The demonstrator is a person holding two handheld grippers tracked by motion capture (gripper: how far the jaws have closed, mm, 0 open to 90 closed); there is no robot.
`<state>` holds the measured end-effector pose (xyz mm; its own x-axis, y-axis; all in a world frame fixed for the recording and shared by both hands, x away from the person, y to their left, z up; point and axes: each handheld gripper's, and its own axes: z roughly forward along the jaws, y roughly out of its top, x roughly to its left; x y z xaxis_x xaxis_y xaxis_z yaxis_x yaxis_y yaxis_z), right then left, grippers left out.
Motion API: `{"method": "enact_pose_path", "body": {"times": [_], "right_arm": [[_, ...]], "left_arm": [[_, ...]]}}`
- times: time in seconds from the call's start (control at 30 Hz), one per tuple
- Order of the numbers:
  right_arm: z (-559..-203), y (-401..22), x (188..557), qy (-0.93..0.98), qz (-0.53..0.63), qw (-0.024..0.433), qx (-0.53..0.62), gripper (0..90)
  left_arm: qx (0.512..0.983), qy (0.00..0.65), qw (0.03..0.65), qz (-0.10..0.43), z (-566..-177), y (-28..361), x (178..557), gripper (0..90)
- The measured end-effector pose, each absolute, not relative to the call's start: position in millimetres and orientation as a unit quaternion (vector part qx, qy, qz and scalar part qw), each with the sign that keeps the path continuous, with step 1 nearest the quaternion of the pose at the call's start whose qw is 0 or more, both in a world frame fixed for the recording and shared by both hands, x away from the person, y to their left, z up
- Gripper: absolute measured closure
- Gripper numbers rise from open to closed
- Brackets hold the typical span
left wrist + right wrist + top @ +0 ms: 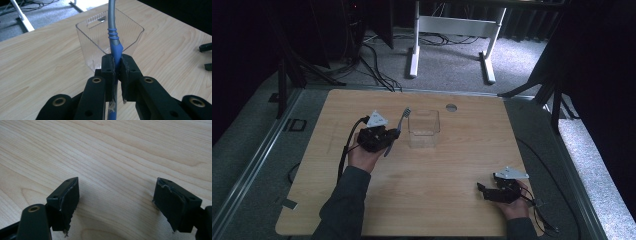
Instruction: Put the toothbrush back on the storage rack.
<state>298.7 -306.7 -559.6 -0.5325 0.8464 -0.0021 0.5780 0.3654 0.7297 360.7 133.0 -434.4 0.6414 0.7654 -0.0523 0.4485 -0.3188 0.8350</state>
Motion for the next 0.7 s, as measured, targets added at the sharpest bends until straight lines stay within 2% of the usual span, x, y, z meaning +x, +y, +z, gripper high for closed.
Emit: {"method": "enact_pose_path", "body": {"times": [0.7], "right_arm": [[-559.6, -306.7, 298.8, 0.804, 0.348, 0.193, 0.443, 20.7]], "left_arm": [[0.767, 0.398, 0.47, 0.18, -433.6, 131.8, 363.7, 81.9]]}}
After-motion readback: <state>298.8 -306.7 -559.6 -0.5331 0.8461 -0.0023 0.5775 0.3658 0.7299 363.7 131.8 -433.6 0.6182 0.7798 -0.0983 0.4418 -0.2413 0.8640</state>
